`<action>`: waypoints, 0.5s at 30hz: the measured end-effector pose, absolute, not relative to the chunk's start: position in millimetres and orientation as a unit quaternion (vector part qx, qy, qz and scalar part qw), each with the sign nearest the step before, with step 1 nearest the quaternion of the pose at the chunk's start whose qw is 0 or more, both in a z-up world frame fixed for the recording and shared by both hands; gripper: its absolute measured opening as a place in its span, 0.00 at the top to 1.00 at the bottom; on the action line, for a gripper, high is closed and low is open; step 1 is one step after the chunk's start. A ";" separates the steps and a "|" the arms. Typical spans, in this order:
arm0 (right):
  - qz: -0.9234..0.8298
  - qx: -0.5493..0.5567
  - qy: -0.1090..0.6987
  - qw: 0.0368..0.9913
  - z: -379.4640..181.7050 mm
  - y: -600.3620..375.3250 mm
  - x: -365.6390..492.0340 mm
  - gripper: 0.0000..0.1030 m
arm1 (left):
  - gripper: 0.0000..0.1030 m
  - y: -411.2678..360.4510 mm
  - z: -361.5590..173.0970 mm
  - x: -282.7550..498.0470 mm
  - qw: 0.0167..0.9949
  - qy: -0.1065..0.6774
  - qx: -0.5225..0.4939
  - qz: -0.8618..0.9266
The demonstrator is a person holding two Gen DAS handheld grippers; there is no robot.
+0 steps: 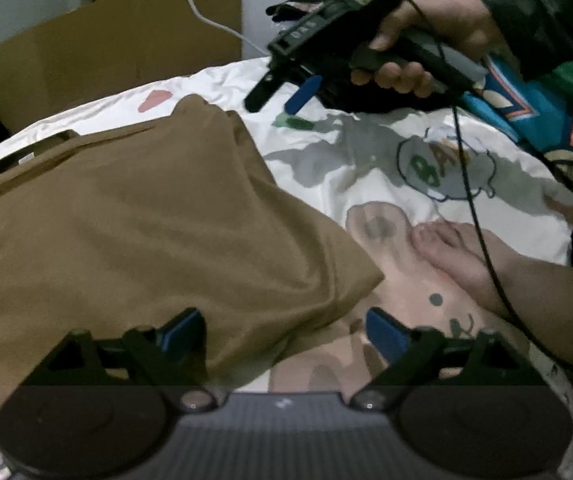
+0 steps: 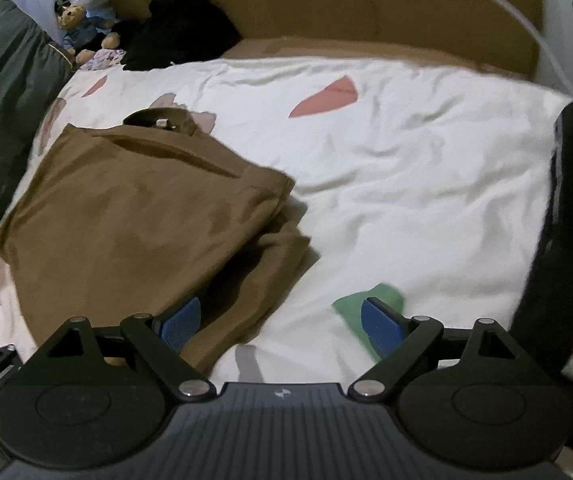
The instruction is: Fold clothes
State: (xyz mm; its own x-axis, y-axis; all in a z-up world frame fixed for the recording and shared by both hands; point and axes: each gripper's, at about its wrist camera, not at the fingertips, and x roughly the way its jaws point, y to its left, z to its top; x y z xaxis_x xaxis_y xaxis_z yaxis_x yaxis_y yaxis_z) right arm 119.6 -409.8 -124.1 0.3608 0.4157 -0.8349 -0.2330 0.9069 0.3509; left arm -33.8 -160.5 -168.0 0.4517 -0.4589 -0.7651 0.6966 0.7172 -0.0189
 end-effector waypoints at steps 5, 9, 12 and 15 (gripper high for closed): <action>0.207 0.135 0.543 0.802 -133.1 -405.8 138.4 0.12 | 0.37 -164.8 -169.4 -36.7 0.840 0.367 0.175 -0.360; 0.207 0.166 0.556 0.788 -142.5 -399.3 153.2 0.12 | 0.38 -169.7 -166.2 -45.6 0.838 0.341 0.193 -0.380; 0.202 0.178 0.560 0.783 -148.8 -395.7 159.6 0.12 | 0.38 -175.9 -166.8 -53.5 0.833 0.330 0.210 -0.392; 0.193 0.193 0.565 0.779 -154.1 -394.0 164.8 0.12 | 0.38 -185.1 -173.5 -57.2 0.827 0.319 0.248 -0.390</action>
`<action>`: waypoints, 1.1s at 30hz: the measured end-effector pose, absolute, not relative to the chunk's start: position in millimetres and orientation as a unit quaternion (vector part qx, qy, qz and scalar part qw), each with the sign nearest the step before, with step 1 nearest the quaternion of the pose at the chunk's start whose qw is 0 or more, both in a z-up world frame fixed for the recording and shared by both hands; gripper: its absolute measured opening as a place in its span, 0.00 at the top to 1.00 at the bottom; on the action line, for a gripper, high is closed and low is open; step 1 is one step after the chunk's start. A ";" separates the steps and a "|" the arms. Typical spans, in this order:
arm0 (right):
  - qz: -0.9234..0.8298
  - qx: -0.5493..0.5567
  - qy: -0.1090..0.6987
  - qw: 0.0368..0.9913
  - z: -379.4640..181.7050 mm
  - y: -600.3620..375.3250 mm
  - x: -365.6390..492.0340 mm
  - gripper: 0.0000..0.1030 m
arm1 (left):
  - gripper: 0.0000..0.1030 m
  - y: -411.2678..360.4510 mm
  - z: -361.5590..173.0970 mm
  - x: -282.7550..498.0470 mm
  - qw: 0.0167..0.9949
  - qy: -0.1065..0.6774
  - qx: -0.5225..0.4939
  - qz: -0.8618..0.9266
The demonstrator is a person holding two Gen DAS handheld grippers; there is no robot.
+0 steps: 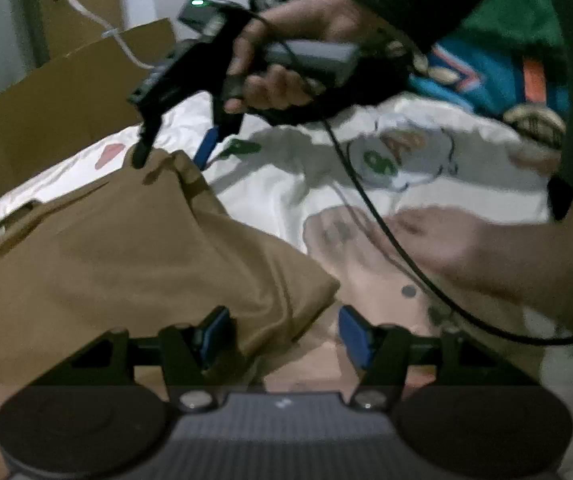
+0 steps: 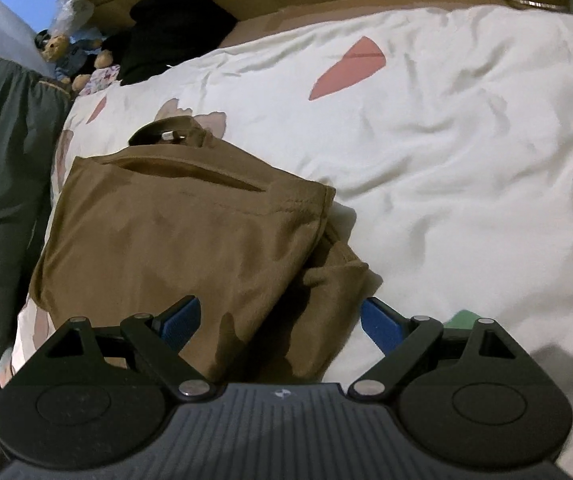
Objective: Fold clothes
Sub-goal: 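Close both tools on the edge of the folded shirt, then lift the gripped edge with both tools and fold it over the shirt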
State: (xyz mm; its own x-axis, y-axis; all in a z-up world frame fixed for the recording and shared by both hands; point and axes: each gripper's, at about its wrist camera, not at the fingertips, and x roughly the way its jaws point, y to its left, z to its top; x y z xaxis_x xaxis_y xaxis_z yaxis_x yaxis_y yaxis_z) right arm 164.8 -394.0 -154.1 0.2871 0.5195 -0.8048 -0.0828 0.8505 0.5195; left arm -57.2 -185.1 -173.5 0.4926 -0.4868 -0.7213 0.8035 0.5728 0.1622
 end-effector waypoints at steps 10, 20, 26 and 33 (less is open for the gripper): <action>0.180 0.184 0.583 0.770 -164.4 -376.6 185.7 0.61 | 0.76 -191.3 -186.5 -34.6 0.813 0.345 0.267 -0.386; 0.230 0.178 0.554 0.780 -127.5 -376.4 185.8 0.87 | 0.90 -153.8 -148.5 -11.6 0.834 0.375 0.101 -0.391; 0.256 0.171 0.542 0.782 -98.0 -364.5 197.6 0.88 | 0.90 -107.8 -123.4 0.0 0.851 0.364 -0.022 -0.377; 0.301 0.137 0.533 0.779 -53.5 -321.8 221.1 0.88 | 0.90 -61.9 -108.0 1.2 0.875 0.344 -0.113 -0.320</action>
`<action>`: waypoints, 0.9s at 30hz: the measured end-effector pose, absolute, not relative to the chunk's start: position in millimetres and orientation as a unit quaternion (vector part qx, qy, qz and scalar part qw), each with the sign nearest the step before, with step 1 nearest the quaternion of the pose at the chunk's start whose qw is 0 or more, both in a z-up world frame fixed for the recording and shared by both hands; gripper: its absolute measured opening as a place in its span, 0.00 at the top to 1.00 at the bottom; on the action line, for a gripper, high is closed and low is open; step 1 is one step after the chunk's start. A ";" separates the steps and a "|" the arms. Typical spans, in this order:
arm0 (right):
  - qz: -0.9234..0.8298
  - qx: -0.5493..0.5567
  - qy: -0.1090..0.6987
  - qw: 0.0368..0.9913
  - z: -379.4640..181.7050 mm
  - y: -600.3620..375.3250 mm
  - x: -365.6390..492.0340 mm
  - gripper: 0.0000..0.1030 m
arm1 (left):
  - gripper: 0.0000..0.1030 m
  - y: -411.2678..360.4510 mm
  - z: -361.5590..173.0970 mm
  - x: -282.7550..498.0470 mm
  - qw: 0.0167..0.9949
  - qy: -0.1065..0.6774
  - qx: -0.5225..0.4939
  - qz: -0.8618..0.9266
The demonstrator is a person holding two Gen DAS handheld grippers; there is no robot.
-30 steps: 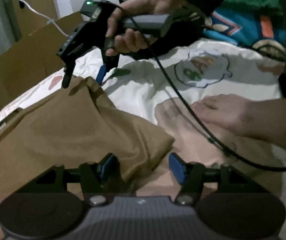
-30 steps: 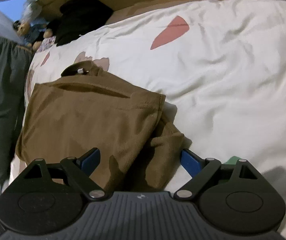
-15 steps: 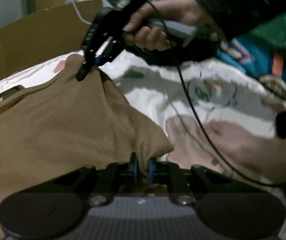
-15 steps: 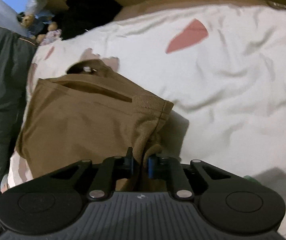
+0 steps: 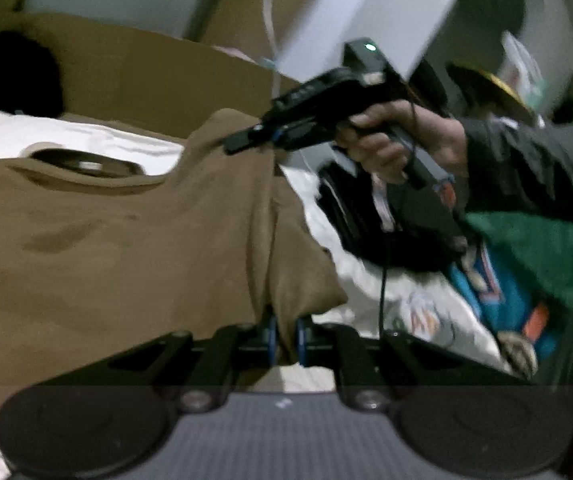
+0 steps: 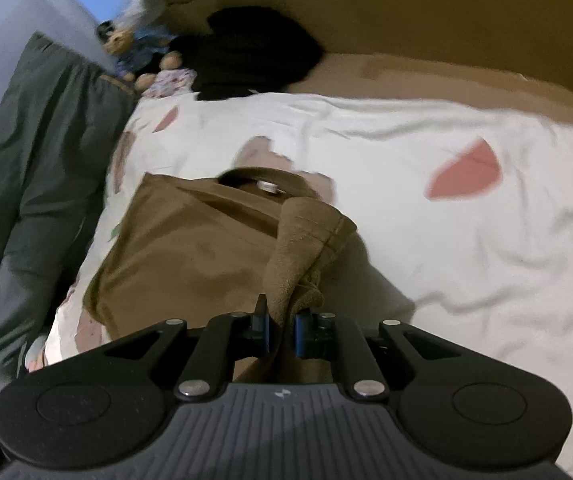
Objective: Fold clothes
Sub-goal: 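Lift the gripped edge with both tools and fold it over the shirt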
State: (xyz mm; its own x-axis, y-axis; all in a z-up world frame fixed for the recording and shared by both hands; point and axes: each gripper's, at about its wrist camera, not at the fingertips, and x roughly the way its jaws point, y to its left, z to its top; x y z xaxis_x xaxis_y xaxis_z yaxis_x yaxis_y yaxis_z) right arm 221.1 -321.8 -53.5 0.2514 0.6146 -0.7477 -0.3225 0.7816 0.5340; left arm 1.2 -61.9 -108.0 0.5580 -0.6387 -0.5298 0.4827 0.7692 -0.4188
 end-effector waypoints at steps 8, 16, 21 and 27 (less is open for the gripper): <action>0.336 0.117 0.523 0.774 -17.0 -256.0 244.2 0.88 | 0.90 -24.4 -103.8 1.4 0.894 0.313 -0.206 -0.247; 0.357 0.102 0.519 0.770 -3.9 -174.9 270.2 0.88 | 0.91 31.9 -109.4 -3.2 0.900 0.275 -0.297 -0.160; 0.347 0.110 0.521 0.772 -15.5 -128.8 285.6 0.88 | 0.91 64.9 -116.3 -0.4 0.897 0.264 -0.334 -0.118; 0.338 0.111 0.535 0.766 -41.3 -73.4 305.0 0.88 | 0.91 110.1 -132.5 2.2 0.885 0.254 -0.385 -0.066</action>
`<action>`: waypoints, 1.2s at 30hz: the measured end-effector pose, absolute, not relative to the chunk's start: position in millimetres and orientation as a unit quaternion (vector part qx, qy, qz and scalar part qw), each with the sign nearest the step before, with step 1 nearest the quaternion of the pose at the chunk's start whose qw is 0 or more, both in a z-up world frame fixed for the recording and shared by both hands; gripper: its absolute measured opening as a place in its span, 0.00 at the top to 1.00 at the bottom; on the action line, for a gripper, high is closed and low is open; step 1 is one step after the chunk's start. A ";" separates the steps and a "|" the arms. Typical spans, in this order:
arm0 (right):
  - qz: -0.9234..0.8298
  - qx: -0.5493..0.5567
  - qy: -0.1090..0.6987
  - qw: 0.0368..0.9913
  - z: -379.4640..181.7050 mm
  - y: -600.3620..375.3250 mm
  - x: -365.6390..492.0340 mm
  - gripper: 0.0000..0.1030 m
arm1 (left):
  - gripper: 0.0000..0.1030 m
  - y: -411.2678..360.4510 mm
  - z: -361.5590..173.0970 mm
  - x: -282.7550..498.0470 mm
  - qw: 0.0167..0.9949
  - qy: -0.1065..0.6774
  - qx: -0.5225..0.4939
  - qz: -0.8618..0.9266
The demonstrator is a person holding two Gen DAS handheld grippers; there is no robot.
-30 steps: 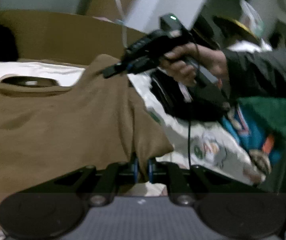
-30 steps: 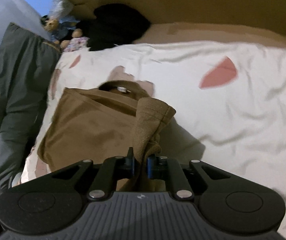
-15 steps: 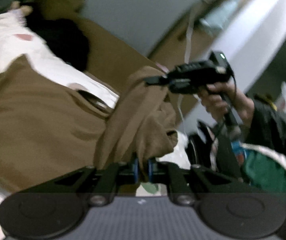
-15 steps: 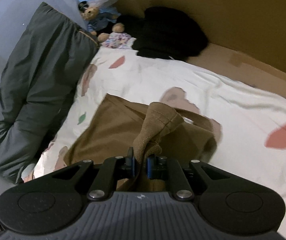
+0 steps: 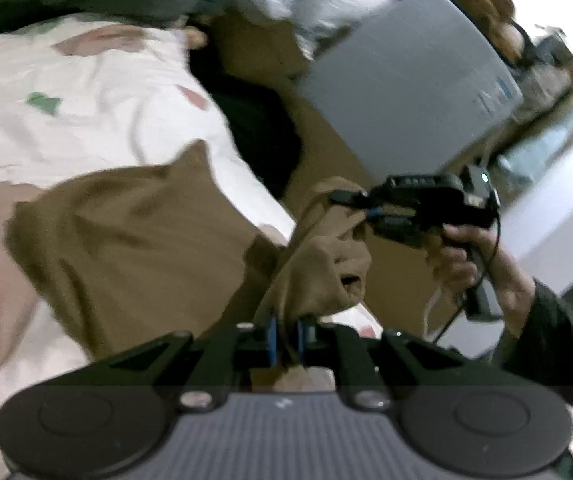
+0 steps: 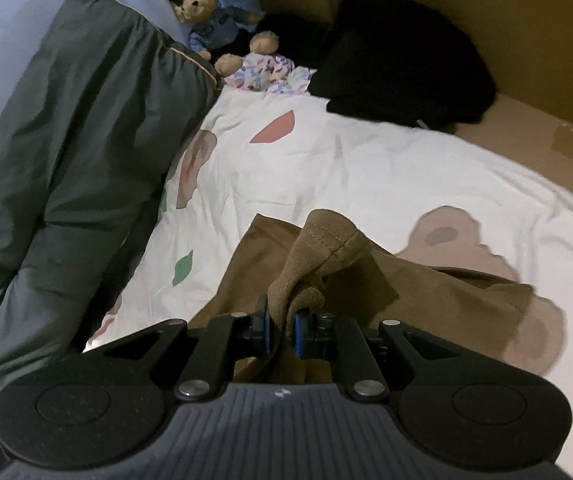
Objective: Fold clothes
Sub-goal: 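Lift the gripped edge with both tools and fold it over the shirt, then lay the folded edge down and open both tools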
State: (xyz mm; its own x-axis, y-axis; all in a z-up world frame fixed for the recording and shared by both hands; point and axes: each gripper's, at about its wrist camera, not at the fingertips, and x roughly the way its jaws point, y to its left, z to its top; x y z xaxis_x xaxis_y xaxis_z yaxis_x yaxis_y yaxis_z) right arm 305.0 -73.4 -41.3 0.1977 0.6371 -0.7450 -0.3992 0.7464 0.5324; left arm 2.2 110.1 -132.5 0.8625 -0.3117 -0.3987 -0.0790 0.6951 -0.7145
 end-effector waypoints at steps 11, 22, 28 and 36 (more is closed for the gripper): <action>0.331 0.088 0.555 0.758 -81.1 -3.9 337.3 0.88 | 0.91 168.7 -156.8 9.5 0.866 0.237 -0.441 0.003; 0.345 0.086 0.551 0.755 -112.0 56.5 343.6 0.67 | 0.91 195.6 -178.6 -8.3 0.840 0.257 -0.469 0.089; 0.356 0.105 0.537 0.758 -102.2 62.7 344.2 0.65 | 0.89 199.8 -167.3 -11.3 0.850 0.266 -0.441 0.111; 0.358 0.085 0.525 0.767 -85.1 39.2 337.4 0.48 | 0.70 194.6 -142.8 -14.1 0.871 0.275 -0.384 0.138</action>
State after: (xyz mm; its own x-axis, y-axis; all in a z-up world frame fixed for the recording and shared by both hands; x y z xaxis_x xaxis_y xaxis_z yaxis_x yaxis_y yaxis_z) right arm 337.4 39.2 -85.1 0.1922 0.6388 -0.7450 -0.4601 0.7292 0.5065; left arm -14.1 194.6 -142.8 0.8113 0.0293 -0.5839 -0.4505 0.6677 -0.5926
